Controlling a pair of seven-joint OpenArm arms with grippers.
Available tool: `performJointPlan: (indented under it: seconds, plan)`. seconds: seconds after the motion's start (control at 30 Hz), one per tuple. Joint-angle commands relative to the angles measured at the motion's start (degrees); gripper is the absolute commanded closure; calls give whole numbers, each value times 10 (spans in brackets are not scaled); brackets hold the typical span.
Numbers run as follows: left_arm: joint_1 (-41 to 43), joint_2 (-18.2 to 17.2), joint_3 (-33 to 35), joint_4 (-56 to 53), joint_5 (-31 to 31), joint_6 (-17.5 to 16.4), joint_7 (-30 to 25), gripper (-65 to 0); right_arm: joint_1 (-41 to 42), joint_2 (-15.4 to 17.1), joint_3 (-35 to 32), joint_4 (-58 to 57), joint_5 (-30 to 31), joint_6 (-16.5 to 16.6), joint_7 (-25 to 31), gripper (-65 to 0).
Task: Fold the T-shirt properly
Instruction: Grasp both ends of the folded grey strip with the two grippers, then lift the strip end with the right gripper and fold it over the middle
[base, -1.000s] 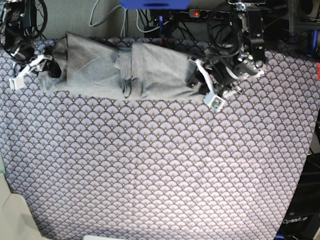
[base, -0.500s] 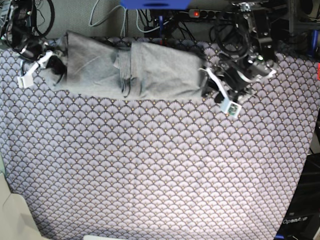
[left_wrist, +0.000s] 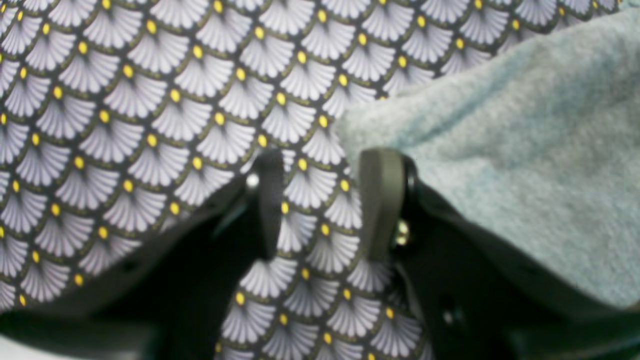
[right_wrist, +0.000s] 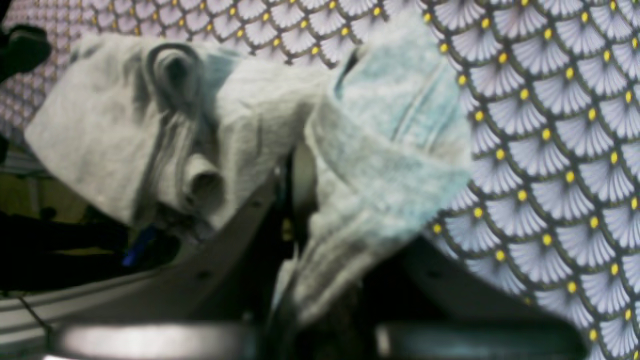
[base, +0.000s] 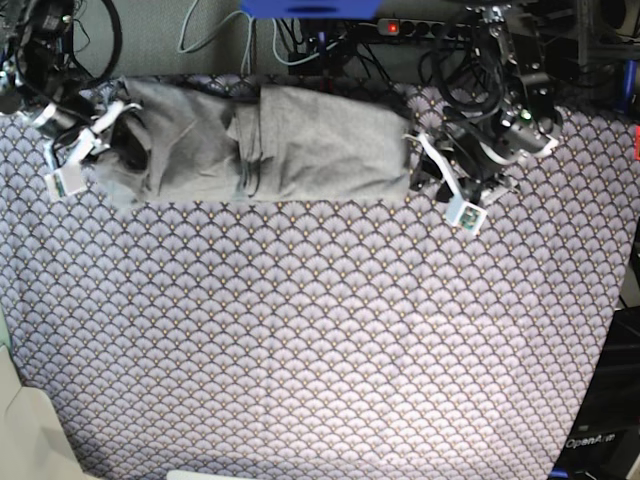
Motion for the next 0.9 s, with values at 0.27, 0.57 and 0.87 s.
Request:
performJointPlan:
  seconds: [0.27,0.57,0.87]
  plan:
    - [0,-3,-1,11,-9,-3,-10,-246,52,-58,0,30,14,4,-84,0]
    - [1,-13,-52,12,-7,-3,-9,-246,61,-64,-116,32,15,4,-32,0]
    - [9,-29,-82,8,-6,-3,-9,-246,58,-63,-220,32,15,4,9,0]
